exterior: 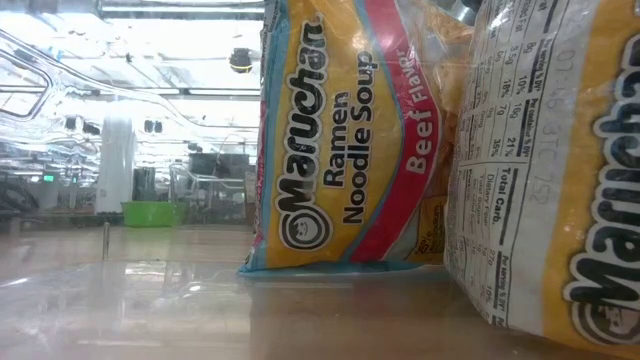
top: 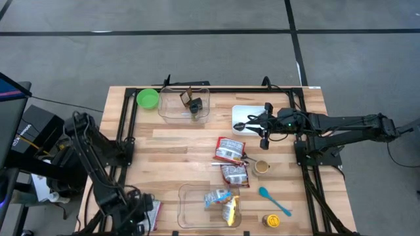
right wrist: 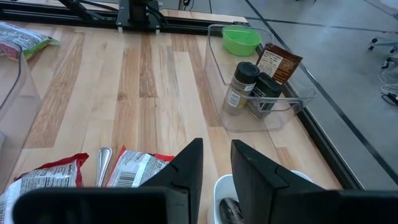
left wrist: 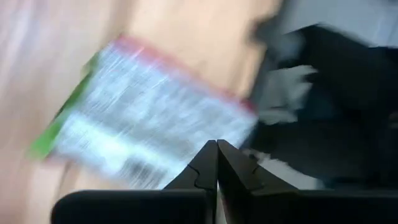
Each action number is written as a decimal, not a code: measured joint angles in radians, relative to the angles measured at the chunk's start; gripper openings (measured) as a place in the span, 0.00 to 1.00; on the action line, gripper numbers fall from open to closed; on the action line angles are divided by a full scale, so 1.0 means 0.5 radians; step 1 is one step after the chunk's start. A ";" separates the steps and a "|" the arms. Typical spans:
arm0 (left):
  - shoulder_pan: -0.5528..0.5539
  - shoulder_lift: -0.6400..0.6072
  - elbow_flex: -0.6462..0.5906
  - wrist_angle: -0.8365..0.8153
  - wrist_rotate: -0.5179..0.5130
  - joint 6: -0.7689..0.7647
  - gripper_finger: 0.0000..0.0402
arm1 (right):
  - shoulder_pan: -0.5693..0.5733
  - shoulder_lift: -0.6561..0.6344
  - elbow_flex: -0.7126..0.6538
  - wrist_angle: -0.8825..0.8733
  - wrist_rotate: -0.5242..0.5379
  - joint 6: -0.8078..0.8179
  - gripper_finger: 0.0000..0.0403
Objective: Pick & Place Food Item
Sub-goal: Put the green noodle pack into the bottom transparent bin
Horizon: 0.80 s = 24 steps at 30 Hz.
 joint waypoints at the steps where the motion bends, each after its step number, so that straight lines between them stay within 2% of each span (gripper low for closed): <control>1: -0.006 0.015 0.000 -0.059 0.031 -0.079 0.00 | 0.000 0.000 0.000 0.000 0.000 0.000 0.19; 6: -0.027 0.033 0.000 -0.183 0.076 -0.308 0.00 | 0.000 0.000 0.000 0.000 0.000 0.000 0.19; 17: -0.027 0.007 -0.021 -0.159 0.075 -0.314 0.00 | 0.000 0.000 0.000 0.000 0.000 0.000 0.19; 20: -0.027 0.007 -0.048 -0.149 0.088 -0.312 0.03 | 0.000 0.000 0.000 0.000 0.000 0.000 0.19; 24: -0.017 0.007 -0.061 -0.149 0.111 -0.311 0.13 | 0.001 0.000 0.000 0.000 0.000 -0.001 0.19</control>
